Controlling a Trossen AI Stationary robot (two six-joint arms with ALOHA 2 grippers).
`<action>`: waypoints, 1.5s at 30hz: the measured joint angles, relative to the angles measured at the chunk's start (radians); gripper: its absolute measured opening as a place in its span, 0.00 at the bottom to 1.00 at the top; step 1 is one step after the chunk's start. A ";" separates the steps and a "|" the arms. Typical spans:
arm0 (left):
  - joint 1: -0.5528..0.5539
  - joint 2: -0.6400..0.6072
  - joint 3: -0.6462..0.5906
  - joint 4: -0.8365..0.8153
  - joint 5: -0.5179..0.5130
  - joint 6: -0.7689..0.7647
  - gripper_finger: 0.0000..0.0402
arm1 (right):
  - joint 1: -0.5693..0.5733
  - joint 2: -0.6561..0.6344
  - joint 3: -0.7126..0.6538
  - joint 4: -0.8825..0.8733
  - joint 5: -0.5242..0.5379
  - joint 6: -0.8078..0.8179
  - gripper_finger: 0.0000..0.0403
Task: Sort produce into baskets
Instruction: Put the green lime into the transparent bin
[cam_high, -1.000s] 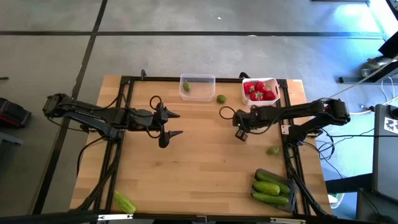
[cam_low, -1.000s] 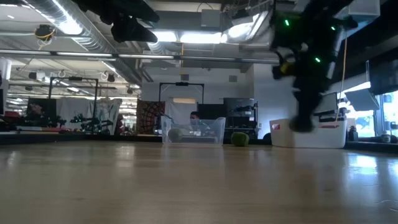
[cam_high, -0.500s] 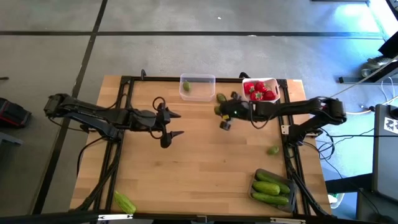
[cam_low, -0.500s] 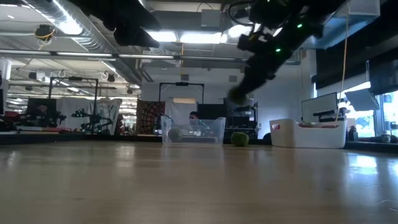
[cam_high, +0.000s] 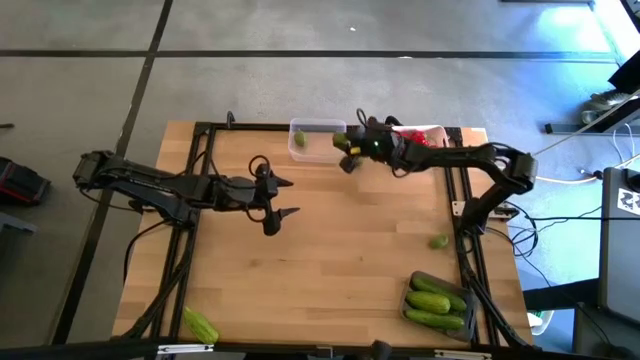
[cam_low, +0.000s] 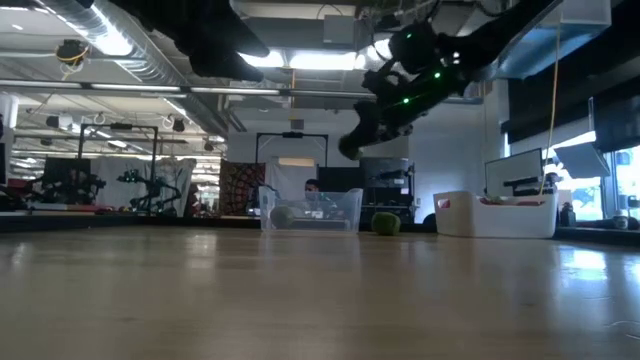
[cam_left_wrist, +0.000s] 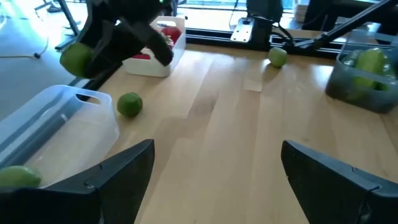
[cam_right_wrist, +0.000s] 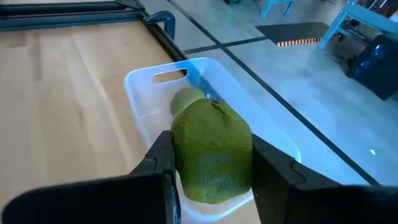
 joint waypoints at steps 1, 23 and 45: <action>0.003 0.000 0.000 0.000 -0.002 0.000 0.86 | -0.014 0.018 0.016 -0.003 -0.014 0.000 0.28; 0.028 0.002 0.000 -0.004 -0.005 0.001 0.86 | -0.117 0.293 0.232 -0.039 -0.030 -0.005 0.38; 0.030 0.002 0.000 -0.014 -0.005 -0.004 0.86 | -0.115 0.072 0.233 -0.412 -0.024 -0.023 0.60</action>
